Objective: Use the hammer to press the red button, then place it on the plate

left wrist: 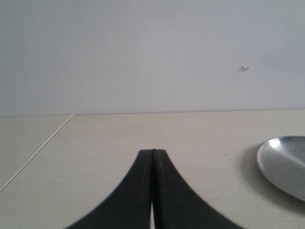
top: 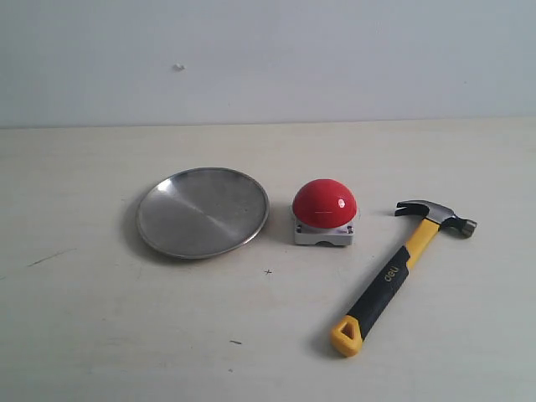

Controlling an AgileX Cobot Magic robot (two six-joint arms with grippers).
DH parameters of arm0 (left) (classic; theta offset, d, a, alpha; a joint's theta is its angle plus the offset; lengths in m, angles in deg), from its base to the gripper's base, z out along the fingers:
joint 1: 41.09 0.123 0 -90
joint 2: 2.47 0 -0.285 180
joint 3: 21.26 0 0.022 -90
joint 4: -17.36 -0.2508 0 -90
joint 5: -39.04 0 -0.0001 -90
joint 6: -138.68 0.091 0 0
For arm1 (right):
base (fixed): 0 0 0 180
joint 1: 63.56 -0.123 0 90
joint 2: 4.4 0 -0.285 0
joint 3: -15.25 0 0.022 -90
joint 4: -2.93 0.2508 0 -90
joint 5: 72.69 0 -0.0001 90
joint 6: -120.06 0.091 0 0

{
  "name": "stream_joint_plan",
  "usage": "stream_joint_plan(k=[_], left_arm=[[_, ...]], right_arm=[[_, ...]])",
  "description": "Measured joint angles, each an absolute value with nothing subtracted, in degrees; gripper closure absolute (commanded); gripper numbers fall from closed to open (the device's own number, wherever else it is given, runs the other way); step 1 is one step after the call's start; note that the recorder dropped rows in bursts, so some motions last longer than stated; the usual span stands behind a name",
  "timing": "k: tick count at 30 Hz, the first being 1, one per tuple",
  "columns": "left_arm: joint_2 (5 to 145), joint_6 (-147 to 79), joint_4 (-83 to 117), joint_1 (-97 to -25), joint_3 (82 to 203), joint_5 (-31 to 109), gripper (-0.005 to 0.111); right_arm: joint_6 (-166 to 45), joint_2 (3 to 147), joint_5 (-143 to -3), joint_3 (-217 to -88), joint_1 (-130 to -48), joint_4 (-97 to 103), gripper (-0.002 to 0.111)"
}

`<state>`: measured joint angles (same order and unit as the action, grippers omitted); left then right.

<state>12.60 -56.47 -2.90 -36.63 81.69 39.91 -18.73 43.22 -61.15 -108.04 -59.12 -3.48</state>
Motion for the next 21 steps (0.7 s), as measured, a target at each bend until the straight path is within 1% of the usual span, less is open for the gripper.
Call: stream_joint_plan(k=[21], left_arm=[[12.6, -56.5, -2.9, -36.6, 81.7, 40.0, 0.107]], right_arm=[[-18.3, 43.2, -62.1, -108.0, -59.1, -2.0, 0.108]])
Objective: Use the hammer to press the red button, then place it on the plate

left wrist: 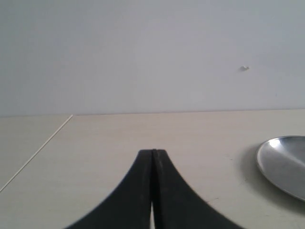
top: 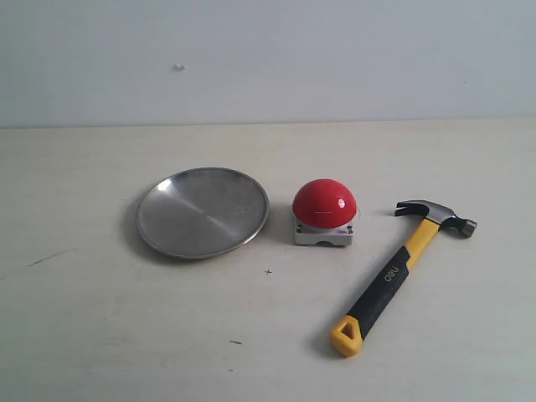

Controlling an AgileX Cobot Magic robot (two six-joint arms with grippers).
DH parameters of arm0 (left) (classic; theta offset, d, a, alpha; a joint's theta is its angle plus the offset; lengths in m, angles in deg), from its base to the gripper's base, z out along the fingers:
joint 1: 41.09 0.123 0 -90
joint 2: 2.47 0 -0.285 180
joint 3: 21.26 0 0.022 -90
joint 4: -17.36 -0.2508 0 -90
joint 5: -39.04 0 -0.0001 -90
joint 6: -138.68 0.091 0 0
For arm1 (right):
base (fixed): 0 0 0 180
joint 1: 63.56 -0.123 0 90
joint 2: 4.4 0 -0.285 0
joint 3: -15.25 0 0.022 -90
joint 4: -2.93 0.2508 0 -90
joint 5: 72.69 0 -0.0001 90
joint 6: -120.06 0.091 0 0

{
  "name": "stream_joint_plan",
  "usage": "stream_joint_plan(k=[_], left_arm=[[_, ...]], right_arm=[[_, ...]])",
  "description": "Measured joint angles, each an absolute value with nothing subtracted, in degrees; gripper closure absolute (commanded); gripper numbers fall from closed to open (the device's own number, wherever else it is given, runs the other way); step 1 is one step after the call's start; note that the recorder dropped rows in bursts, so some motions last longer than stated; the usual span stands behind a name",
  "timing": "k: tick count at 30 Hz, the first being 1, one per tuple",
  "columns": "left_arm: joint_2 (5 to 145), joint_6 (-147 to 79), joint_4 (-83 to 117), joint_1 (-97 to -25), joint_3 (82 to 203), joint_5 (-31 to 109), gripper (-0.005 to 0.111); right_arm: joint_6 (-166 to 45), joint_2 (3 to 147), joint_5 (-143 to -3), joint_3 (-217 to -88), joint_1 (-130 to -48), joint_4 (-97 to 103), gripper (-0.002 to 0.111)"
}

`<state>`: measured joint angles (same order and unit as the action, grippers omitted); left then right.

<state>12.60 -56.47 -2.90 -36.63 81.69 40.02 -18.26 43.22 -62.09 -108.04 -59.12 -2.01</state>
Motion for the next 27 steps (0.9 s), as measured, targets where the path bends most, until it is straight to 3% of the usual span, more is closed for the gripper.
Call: stream_joint_plan(k=[7, 12, 23, 27], left_arm=[[12.6, -56.5, -2.9, -36.6, 81.7, 40.0, 0.107], [12.6, -56.5, -2.9, -36.6, 81.7, 40.0, 0.107], [12.6, -56.5, -2.9, -36.6, 81.7, 40.0, 0.107], [12.6, -56.5, -2.9, -36.6, 81.7, 40.0, 0.107]], right_arm=[[-18.3, 43.3, -74.6, -108.0, -59.1, -1.5, 0.108], [-18.1, 44.5, -74.9, -108.0, -60.1, -0.3, 0.108], [-18.1, 59.4, -73.4, -122.7, -81.7, 0.7, 0.108], [-18.3, 68.1, -87.0, -130.7, -84.2, -1.7, 0.108]])
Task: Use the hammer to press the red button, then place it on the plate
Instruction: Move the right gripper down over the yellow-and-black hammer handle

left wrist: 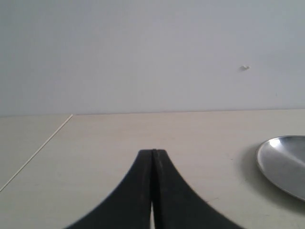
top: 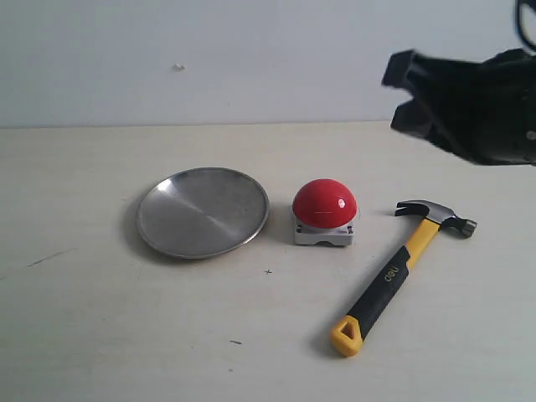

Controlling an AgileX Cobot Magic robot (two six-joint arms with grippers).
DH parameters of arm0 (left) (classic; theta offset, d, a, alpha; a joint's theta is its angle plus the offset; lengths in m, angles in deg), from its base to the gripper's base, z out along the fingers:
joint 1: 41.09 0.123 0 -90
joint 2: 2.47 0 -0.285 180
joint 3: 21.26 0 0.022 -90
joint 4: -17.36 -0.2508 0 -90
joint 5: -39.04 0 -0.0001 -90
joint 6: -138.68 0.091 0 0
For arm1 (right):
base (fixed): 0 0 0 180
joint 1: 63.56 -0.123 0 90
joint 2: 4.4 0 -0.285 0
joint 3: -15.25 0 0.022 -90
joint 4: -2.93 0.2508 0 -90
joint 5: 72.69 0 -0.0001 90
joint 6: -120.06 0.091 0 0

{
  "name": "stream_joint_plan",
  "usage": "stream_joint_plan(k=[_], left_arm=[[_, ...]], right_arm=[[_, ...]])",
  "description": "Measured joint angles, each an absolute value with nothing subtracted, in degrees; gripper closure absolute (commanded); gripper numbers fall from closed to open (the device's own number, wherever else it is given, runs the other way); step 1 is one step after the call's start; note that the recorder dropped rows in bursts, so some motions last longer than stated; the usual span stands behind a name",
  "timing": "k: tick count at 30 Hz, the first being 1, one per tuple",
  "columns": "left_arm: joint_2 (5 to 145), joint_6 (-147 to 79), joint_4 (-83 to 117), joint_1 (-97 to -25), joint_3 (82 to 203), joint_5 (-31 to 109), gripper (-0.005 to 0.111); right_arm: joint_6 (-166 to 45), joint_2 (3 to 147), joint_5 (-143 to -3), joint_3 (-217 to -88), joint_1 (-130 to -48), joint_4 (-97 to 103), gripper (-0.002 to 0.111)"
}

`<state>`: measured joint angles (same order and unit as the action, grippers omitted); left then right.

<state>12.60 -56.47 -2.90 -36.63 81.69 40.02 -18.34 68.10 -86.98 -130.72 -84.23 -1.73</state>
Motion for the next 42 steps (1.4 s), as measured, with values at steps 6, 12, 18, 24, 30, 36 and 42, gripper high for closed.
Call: stream_joint_plan(k=[6, 12, 18, 24, 30, 36, 42], left_arm=[[12.6, -56.5, -2.9, -36.6, 81.7, 40.0, 0.107], [12.6, -56.5, -2.9, -36.6, 81.7, 40.0, 0.107], [12.6, -56.5, -2.9, -36.6, 81.7, 40.0, 0.107], [12.6, -56.5, -2.9, -36.6, 81.7, 40.0, 0.107], [12.6, -56.5, -2.9, -36.6, 81.7, 40.0, 0.107], [12.6, -56.5, -2.9, -36.6, 81.7, 40.0, 0.107], [12.6, -56.5, -2.9, -36.6, 81.7, 40.0, 0.107]], right_arm=[[-15.3, 75.8, -106.7, -138.0, -84.5, -6.8, 0.108], [-13.7, 79.5, -123.2, -141.9, -84.5, -10.6, 0.108], [-12.4, 80.7, -122.4, -142.3, -84.5, -6.2, 0.108], [-11.8, 80.8, -117.3, -142.4, -84.5, 1.5, 0.108], [-11.8, 80.8, -115.2, -142.4, -84.5, 2.9, 0.108], [-11.8, 80.8, -115.1, -142.4, -84.5, 2.9, 0.108], [-11.8, 80.8, -115.1, -142.4, -84.5, 3.2, 0.108]])
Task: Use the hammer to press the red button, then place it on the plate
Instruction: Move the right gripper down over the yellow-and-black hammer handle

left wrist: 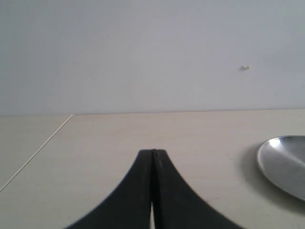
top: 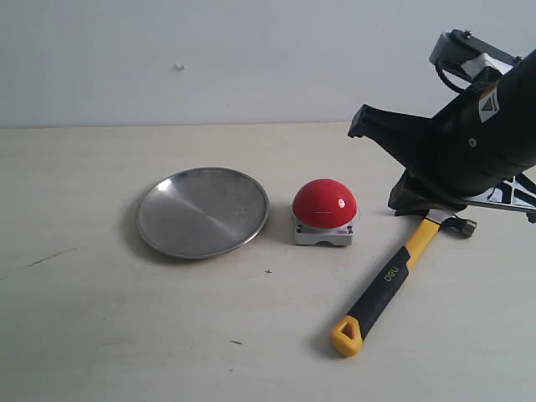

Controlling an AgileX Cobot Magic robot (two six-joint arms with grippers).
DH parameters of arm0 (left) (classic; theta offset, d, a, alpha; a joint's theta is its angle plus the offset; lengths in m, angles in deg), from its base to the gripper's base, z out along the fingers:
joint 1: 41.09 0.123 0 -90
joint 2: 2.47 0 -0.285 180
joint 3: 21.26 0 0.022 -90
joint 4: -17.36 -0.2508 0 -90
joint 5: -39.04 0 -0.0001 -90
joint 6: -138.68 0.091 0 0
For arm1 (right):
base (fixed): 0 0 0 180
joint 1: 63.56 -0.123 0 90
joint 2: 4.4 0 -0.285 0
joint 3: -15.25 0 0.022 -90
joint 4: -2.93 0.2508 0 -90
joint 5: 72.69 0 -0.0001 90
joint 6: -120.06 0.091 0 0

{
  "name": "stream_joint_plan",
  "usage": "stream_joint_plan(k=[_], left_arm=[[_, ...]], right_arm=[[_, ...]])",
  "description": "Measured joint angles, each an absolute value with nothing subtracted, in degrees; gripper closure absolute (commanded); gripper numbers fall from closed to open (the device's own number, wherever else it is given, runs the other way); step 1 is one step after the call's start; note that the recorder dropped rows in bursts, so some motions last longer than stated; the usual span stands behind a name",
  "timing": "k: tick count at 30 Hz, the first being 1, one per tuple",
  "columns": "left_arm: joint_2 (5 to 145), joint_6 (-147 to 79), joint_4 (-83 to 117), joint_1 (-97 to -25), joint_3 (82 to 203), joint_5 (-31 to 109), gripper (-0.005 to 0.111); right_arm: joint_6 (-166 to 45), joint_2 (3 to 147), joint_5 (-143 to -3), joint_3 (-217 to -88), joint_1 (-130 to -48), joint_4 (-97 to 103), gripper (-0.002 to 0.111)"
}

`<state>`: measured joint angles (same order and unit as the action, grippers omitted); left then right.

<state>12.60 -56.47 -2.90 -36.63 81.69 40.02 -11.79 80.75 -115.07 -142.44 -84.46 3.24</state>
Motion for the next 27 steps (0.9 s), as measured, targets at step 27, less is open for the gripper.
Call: stream_joint_plan(k=[27], left_arm=[[12.6, -56.5, -2.9, -36.6, 81.7, 40.0, 0.107]], right_arm=[[8.9, 82.5, -99.4, -142.4, -84.5, 12.2, 0.108]])
